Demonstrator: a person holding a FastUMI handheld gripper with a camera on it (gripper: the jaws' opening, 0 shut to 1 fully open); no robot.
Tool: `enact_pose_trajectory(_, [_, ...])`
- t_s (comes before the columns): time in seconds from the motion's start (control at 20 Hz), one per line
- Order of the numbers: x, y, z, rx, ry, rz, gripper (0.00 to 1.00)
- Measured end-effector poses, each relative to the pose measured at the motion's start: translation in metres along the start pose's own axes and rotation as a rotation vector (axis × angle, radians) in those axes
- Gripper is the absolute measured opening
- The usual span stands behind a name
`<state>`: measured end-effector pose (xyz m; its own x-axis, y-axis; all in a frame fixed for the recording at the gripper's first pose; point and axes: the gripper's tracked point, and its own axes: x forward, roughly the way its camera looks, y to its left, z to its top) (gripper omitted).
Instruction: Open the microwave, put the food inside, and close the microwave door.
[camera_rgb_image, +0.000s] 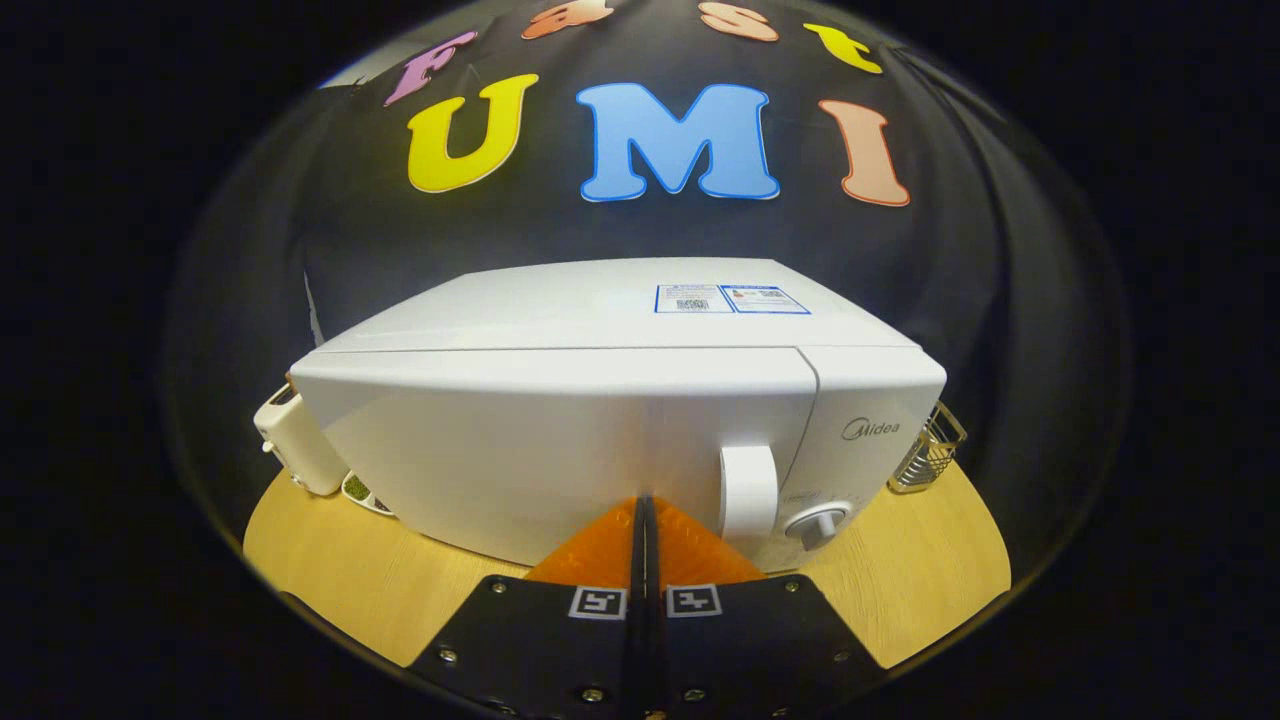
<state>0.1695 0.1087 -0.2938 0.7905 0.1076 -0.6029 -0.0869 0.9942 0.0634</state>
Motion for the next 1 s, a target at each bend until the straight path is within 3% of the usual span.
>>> enact_pose_trajectory(0.4, [-0.079,0.011,0.033,0.005,-0.138,-0.015,0.0])
enact_pose_trajectory(1.0, [-0.221,0.016,0.036,-0.009,-0.259,-0.029,0.0])
